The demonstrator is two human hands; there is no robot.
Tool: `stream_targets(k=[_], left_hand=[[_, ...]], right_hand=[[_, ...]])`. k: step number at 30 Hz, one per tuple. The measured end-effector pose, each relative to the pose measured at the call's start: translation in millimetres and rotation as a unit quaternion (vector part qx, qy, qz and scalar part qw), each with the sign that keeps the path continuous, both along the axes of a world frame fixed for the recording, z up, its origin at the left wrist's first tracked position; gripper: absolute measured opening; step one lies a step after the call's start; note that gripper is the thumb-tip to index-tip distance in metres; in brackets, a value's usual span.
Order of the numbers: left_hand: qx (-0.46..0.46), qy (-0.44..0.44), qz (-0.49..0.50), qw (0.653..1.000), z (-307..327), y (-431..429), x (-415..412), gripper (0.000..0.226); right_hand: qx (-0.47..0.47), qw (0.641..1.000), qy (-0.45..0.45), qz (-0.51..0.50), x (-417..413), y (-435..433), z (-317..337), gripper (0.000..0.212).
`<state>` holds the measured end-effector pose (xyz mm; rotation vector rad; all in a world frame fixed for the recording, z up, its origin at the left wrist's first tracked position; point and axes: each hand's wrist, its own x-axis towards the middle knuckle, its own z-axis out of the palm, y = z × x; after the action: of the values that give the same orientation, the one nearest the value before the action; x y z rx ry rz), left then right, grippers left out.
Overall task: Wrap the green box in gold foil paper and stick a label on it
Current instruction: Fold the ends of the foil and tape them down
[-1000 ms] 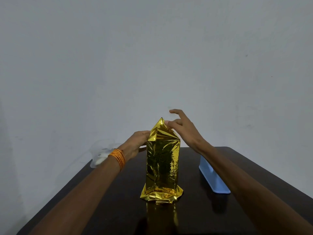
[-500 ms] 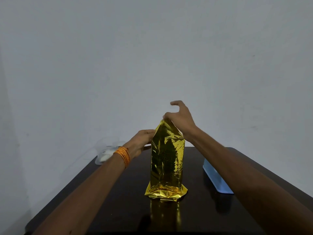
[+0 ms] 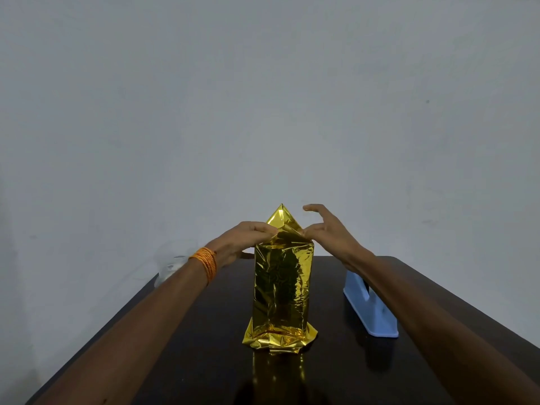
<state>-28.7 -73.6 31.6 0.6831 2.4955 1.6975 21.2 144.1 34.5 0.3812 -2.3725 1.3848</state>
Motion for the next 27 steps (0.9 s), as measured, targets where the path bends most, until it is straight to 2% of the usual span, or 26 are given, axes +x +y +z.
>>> stream_targets(k=[4, 22, 24, 27], left_hand=[[-0.008, 0.046, 0.000, 0.999, -3, 4, 1, 0.020], [-0.089, 0.136, -0.025, 0.986, -2, 7, 8, 0.028], [-0.092, 0.148, -0.020, 0.985, -4, 6, 6, 0.028], [-0.107, 0.159, -0.015, 0.981, -5, 6, 1, 0.028]], right_hand=[[-0.004, 1.000, 0.004, 0.006, -2, 0, -5, 0.056], [0.010, 0.999, 0.014, 0.040, -3, 8, -6, 0.055], [0.001, 0.999, 0.015, 0.040, -2, 9, -5, 0.050], [-0.038, 0.998, 0.050, 0.016, -1, 9, -6, 0.032]])
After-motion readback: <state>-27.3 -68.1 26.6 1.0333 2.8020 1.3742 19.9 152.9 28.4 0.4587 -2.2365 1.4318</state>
